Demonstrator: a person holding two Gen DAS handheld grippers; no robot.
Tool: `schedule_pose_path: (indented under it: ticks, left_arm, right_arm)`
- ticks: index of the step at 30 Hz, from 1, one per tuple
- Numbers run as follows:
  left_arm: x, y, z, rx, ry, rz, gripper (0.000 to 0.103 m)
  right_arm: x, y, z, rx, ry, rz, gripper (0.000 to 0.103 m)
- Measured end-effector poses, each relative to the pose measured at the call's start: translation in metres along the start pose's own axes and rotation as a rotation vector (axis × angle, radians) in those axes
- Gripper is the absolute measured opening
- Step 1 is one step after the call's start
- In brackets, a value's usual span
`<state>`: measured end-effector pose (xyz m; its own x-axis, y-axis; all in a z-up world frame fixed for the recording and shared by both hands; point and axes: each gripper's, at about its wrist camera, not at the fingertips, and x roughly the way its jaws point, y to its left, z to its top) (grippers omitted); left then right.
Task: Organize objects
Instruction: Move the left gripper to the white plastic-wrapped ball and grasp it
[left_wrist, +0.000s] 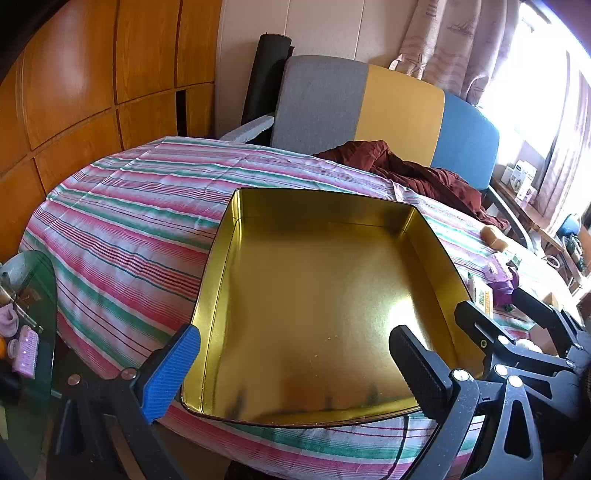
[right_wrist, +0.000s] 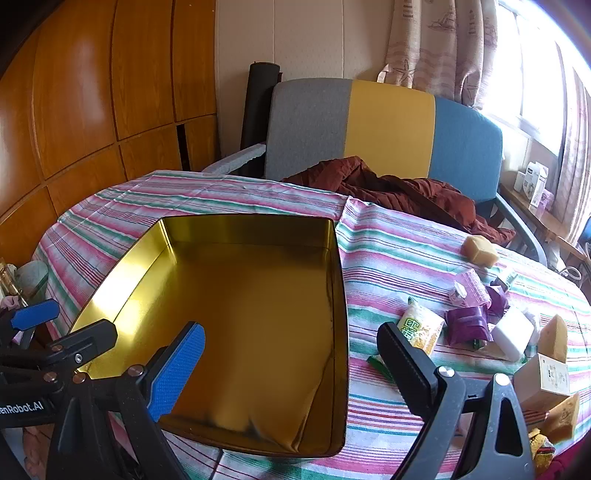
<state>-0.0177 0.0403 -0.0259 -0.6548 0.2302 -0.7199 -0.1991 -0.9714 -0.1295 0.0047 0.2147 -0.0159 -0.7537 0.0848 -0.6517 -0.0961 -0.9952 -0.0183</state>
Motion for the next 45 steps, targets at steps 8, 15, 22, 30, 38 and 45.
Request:
schedule_pose_path:
  ticks: [8,15,22,30,38,45]
  left_arm:
    - [-0.004,-0.006,0.006,0.04,-0.021,-0.021,0.103]
    - [-0.005,-0.026,0.02,0.084,-0.034,-0.101,0.103]
    - [0.004,-0.045,0.027,0.103,0.016,-0.161,0.103]
    - [0.009,-0.065,0.03,0.141,0.043,-0.206,0.103]
    - [0.01,-0.099,0.035,0.235,0.046,-0.291,0.103]
    - [0.015,-0.144,0.037,0.349,0.078,-0.406,0.103]
  right_arm:
    - [-0.001,-0.008,-0.002,0.005,0.004,-0.017,0.096]
    - [-0.003,-0.02,-0.006,0.016,0.006,-0.044,0.096]
    - [-0.007,-0.041,-0.01,0.043,0.012,-0.089,0.096]
    - [-0.016,-0.069,-0.013,0.075,0.01,-0.145,0.096]
    - [-0.024,-0.095,-0.019,0.104,0.026,-0.199,0.096]
    - [-0.045,-0.143,-0.025,0.174,0.056,-0.223,0.096]
